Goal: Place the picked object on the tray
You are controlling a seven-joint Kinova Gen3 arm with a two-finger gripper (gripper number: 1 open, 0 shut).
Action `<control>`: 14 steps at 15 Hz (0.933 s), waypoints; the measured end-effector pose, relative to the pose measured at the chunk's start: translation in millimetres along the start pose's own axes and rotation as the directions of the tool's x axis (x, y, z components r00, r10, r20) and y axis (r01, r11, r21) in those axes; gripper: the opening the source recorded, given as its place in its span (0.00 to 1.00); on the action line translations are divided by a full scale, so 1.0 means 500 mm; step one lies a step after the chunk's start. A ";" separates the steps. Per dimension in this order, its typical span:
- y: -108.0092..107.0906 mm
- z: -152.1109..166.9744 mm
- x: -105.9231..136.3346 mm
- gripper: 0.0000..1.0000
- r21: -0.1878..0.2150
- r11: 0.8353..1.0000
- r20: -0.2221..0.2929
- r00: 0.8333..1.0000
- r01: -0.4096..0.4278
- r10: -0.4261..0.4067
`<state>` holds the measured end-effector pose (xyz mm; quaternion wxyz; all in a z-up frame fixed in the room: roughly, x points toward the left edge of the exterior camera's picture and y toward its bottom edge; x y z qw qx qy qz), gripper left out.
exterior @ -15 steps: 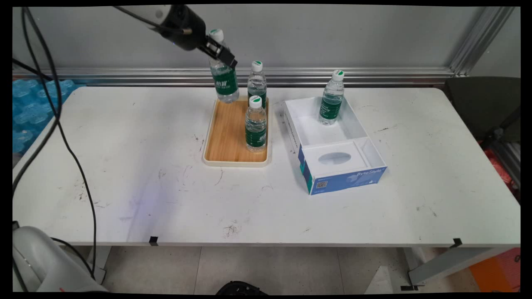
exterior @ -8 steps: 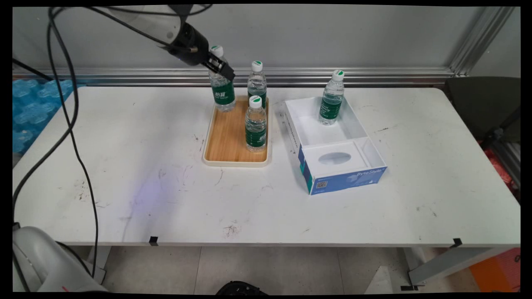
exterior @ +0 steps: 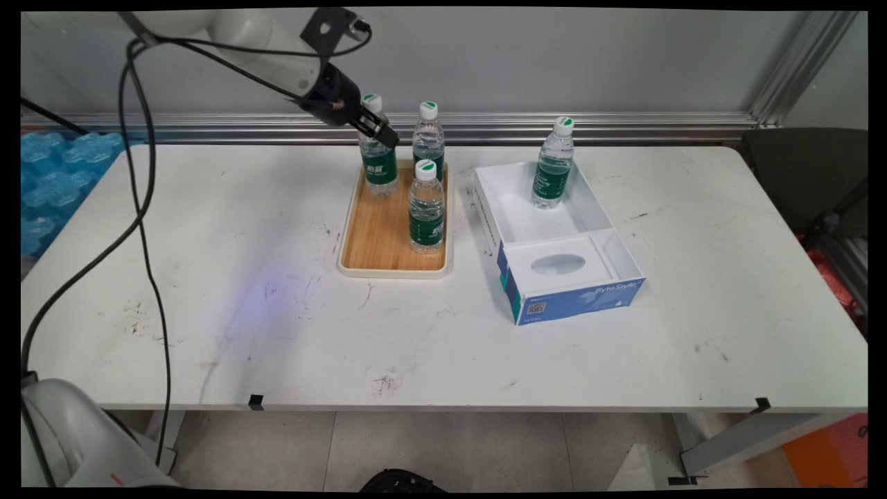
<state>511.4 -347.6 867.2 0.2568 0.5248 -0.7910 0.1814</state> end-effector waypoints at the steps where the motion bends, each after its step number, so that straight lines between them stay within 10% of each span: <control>1: -0.002 0.016 -0.001 0.00 0.000 1.000 0.000 1.000 -0.009 0.009; 10: -0.008 0.083 -0.009 0.00 -0.006 0.998 0.000 0.998 -0.068 0.068; 11: -0.009 0.087 -0.010 1.00 -0.008 0.997 -0.001 0.997 -0.075 0.075; 14: -0.009 0.094 -0.016 1.00 -0.015 0.995 -0.005 0.995 -0.099 0.098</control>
